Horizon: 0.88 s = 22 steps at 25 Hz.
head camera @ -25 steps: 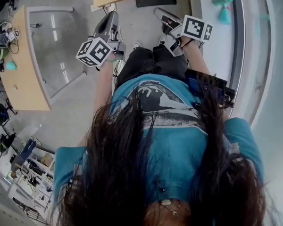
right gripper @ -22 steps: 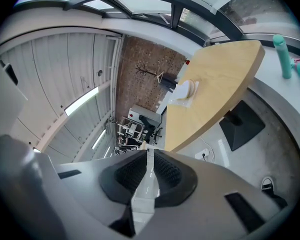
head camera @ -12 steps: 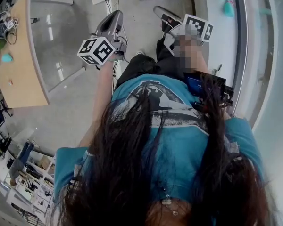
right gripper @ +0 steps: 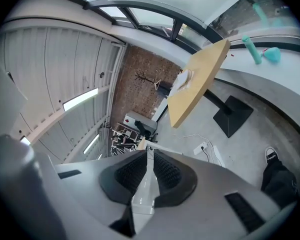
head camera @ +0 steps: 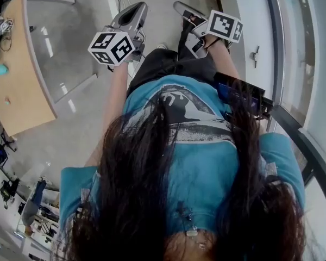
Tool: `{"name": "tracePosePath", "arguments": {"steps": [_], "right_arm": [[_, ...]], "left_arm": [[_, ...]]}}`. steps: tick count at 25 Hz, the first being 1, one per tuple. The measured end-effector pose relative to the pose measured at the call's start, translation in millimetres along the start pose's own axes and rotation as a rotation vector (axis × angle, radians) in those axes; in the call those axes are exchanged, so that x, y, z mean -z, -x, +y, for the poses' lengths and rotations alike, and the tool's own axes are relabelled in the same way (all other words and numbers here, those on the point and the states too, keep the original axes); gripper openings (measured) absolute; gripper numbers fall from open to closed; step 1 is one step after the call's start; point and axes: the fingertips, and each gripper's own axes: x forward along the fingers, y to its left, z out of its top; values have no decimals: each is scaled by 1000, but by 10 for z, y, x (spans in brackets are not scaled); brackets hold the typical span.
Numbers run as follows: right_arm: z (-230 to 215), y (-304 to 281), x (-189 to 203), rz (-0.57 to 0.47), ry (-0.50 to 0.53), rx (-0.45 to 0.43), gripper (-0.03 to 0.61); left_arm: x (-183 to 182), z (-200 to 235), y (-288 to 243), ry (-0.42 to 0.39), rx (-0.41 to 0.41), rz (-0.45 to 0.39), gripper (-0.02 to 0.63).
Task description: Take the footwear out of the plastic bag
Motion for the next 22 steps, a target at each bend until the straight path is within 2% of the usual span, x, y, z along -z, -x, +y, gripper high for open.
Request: {"name": "tracePosePath", "arguments": {"steps": [5,10,15,22], "right_arm": [[30,114,74,-43,21,33,51],[76,124,52,-54,48,56,51],[15,204,185,-43,60,57,51],[91,48,155,-2,71,47,50]], "left_arm": [[-32,-80,38,8,65,-7,2],[-107,-27,13,19,90,-21,0],[-47,-43,88,11,80,-49,1],[-178,101,219,24,30,-86,2]]}}
